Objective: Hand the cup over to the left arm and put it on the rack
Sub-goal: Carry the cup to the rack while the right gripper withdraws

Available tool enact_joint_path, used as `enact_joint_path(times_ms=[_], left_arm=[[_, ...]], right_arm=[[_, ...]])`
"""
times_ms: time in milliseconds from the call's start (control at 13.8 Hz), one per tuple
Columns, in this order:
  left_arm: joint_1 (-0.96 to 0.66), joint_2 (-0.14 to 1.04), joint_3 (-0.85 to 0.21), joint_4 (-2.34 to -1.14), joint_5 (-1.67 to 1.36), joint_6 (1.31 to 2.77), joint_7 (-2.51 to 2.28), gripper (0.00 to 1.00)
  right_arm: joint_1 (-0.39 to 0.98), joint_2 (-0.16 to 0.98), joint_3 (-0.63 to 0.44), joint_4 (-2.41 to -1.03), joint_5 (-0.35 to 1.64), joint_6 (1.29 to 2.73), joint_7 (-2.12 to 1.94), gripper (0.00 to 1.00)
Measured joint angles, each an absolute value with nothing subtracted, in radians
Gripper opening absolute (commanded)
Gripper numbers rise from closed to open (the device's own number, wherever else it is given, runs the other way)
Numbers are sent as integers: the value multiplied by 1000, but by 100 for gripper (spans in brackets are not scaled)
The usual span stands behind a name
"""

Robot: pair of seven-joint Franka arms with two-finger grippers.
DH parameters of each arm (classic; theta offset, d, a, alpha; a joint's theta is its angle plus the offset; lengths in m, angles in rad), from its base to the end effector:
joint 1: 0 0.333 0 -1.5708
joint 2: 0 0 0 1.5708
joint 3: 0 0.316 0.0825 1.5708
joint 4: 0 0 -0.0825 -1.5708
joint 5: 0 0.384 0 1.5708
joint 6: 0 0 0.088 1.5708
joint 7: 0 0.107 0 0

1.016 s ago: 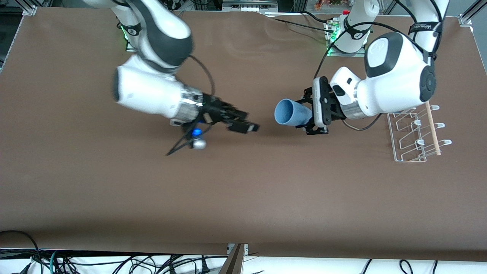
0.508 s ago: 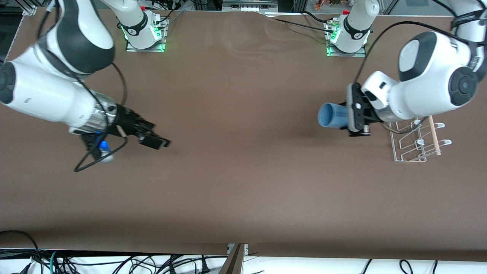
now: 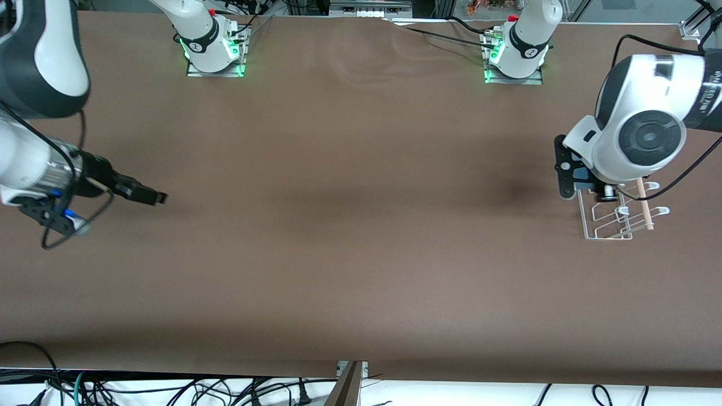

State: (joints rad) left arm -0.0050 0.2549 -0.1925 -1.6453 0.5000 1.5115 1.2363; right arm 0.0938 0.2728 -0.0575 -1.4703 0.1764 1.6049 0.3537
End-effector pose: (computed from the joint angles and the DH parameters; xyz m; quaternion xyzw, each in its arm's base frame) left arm 0.5948 -0.0546 0.4524 -0.6988 0.6546 0.2705 0.1007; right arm 0.6284 0.0452 0.5140 -0.9806 0.1656 0.0827 0.0651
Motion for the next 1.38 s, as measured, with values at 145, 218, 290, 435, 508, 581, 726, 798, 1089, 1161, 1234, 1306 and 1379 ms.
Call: enact_joint_path(times_ms=[145,218,290,435,508,581,726,798,1089,1161,1234,1306,1379], left_arm=[[-9,283,-195,-1646,610,1490,1177,9],[-9,298,-195,-1647,654,1486,1149,9],[-9,315,-195,-1647,695,1483,1118,8],[-9,355,-196,-1650,781,1448,1049,6],[-10,376,-196,-1651,831,1417,1031,6],[-15,398,-197,-1651,878,1378,1017,6],[-31,435,-199,-1654,943,1315,990,5],[-39,451,-199,-1660,959,1298,975,5],[-47,471,-199,-1744,1030,1278,838,2],[-47,471,-199,-1770,1054,1278,796,2],[-48,471,-200,-1796,1074,1278,747,4],[-52,471,-201,-1825,1091,1278,688,4],[-61,471,-202,-1858,1097,1278,615,4]], right_arm=[[91,168,-57,-1594,105,1621,257,99],[92,113,-55,-1663,72,1644,217,99],[92,61,-52,-1731,38,1667,182,99],[93,-29,-48,-1847,-6,1695,109,99],[93,-54,-47,-1877,-12,1701,76,99],[94,-67,-46,-1893,-17,1705,54,99],[94,-65,-46,-1899,-21,1716,36,99],[94,-63,-46,-1899,-22,1721,34,99],[94,-62,-46,-1897,-22,1727,32,99],[94,-60,-46,-1897,-22,1729,31,99],[94,-57,-45,-1896,-23,1731,30,99],[96,-53,-43,-1893,-26,1734,28,99],[98,-46,-42,-1885,-31,1734,27,99]])
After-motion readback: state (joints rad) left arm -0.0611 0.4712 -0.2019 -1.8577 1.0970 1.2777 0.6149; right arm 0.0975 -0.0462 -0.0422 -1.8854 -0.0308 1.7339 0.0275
